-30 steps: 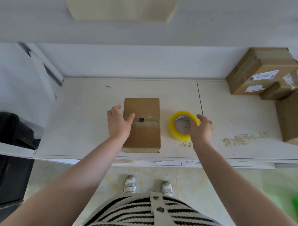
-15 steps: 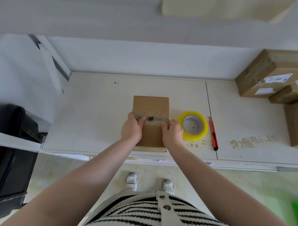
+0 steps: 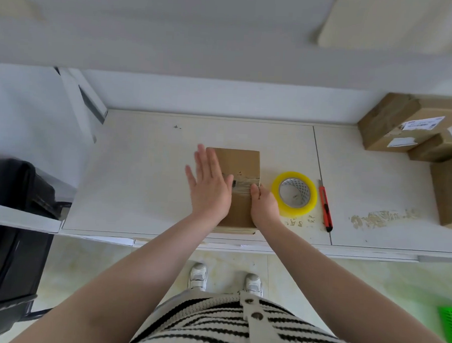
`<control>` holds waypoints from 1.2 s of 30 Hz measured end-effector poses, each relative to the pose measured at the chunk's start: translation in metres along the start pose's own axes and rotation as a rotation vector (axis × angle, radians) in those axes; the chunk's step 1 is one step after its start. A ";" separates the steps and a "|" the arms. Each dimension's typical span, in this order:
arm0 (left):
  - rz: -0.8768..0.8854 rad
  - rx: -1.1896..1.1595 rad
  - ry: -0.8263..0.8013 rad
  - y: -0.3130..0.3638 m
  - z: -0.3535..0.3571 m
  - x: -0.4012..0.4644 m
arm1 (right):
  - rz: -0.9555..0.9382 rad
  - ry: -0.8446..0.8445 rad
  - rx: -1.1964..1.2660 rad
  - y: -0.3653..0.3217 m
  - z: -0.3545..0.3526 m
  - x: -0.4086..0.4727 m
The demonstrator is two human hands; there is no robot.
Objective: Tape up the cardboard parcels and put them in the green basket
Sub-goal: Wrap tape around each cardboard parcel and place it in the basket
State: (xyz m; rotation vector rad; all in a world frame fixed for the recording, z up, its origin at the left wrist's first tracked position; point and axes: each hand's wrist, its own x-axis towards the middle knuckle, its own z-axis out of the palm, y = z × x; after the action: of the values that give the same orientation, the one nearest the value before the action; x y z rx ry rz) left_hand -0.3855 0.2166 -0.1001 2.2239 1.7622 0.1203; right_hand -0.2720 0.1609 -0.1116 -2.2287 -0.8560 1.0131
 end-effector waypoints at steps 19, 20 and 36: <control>-0.113 -0.878 -0.351 -0.014 -0.024 0.018 | -0.229 -0.050 0.385 -0.017 -0.030 -0.024; -0.186 -1.057 -0.431 -0.013 -0.028 0.014 | -0.258 -0.008 0.322 -0.020 -0.030 -0.022; -0.403 -1.198 -0.399 0.005 -0.020 0.006 | -0.061 -0.095 0.236 -0.036 -0.016 -0.009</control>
State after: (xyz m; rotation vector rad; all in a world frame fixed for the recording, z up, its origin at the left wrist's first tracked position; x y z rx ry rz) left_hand -0.3839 0.2252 -0.0806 0.9463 1.3013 0.4569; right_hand -0.2754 0.1749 -0.0738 -1.9595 -0.7950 1.1365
